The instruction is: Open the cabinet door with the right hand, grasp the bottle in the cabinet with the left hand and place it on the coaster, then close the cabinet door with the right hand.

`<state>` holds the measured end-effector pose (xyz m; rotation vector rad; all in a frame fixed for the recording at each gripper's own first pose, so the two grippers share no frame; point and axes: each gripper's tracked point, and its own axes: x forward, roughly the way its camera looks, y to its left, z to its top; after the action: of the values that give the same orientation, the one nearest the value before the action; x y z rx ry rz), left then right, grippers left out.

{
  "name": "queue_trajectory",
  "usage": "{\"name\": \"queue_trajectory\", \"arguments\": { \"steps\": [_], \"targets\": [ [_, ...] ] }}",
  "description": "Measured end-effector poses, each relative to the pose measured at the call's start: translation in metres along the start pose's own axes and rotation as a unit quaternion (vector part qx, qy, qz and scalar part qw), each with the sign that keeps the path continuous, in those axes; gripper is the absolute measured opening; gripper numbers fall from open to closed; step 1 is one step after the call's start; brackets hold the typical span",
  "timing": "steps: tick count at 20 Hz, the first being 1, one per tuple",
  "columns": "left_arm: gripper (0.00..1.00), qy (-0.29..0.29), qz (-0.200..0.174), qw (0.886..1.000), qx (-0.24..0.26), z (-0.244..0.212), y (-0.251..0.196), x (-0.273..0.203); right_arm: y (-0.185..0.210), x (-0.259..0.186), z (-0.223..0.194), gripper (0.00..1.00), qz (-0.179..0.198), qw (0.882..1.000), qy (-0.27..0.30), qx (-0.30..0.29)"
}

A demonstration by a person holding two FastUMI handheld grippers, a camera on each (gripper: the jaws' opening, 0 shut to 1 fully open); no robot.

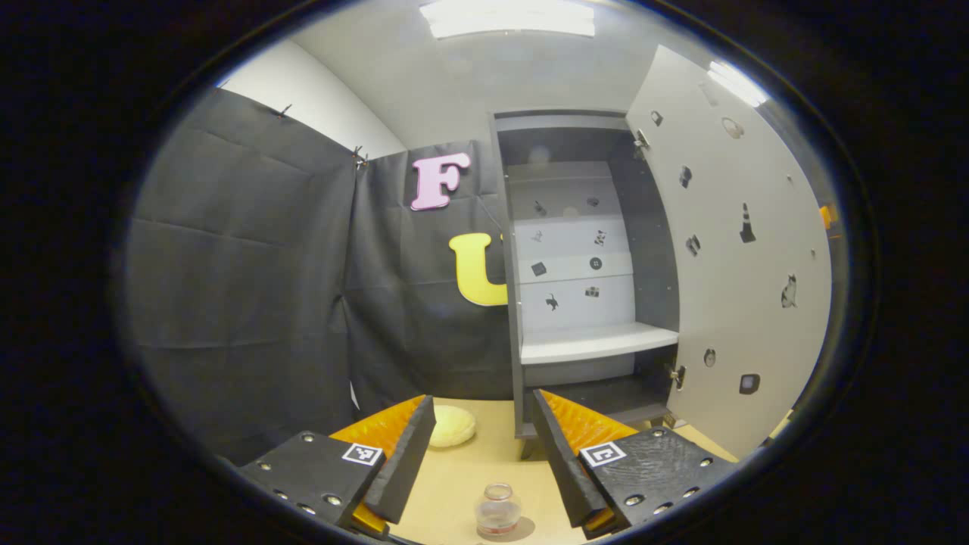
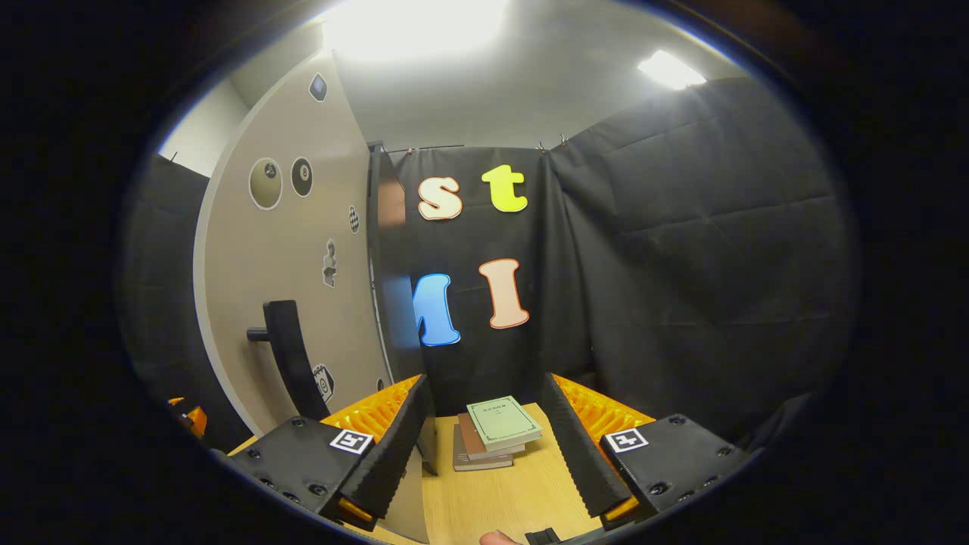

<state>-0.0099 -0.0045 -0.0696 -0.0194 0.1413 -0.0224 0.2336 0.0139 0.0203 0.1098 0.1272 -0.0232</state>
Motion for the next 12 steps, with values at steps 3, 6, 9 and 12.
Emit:
{"name": "queue_trajectory", "arguments": {
  "steps": [3,6,9,12],
  "targets": [
    [0.79,-0.008,0.004,1.0,0.013,0.011,0.015,0.005,0.017,-0.003,-0.002,0.95,0.01,1.0,0.0,-0.003],
    [0.77,-0.015,0.0,1.0,0.027,0.015,0.03,0.007,0.032,-0.007,-0.003,0.95,0.015,1.0,0.003,-0.009],
    [0.77,-0.019,-0.001,1.0,0.016,0.016,0.044,0.01,0.036,-0.01,0.002,0.91,-0.003,0.999,-0.007,-0.033],
    [0.77,-0.018,-0.003,1.0,0.01,0.014,0.057,0.013,0.044,-0.007,0.004,0.95,-0.015,0.998,-0.015,-0.054]
  ]
}}
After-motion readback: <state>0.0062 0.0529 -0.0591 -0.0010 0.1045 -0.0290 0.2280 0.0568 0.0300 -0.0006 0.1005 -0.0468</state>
